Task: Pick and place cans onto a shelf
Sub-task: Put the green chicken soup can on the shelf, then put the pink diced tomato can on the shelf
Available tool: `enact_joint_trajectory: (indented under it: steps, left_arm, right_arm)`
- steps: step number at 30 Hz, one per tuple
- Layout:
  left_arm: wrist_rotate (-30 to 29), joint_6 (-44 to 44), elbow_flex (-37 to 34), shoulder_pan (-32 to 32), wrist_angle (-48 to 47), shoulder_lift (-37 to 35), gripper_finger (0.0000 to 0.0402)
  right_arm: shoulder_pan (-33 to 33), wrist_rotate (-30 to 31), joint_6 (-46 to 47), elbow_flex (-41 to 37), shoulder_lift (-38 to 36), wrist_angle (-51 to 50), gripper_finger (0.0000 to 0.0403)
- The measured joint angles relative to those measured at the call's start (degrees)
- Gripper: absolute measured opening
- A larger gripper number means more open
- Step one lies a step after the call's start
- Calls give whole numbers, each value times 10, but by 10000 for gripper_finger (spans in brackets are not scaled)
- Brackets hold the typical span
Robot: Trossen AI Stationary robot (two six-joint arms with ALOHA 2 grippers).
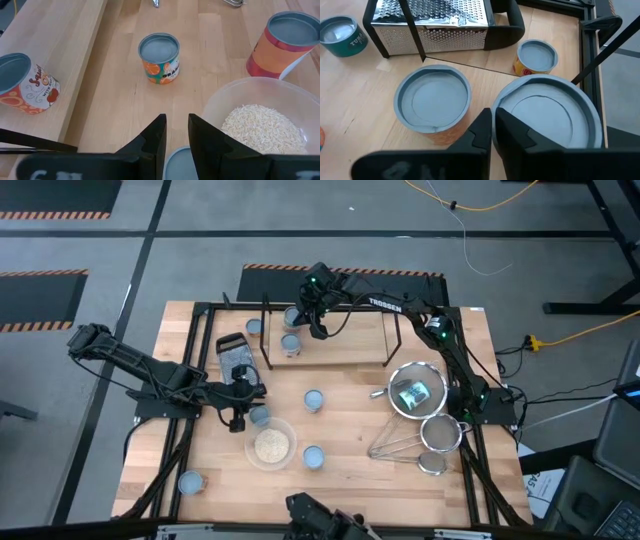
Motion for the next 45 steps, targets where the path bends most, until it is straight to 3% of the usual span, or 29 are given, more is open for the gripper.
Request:
enact_joint_trajectory:
  steps: [16, 26, 45]
  left_arm:
    - [0, 0, 0, 0, 0, 0, 71]
    - [0, 0, 0, 0, 0, 0, 71]
    - [0, 0, 0, 0, 0, 0, 73]
  right_arm:
    - [0, 1, 0, 0, 0, 5, 35]
    - [0, 3, 0, -1, 1, 10, 84]
    - [1, 2, 0, -1, -3, 33, 86]
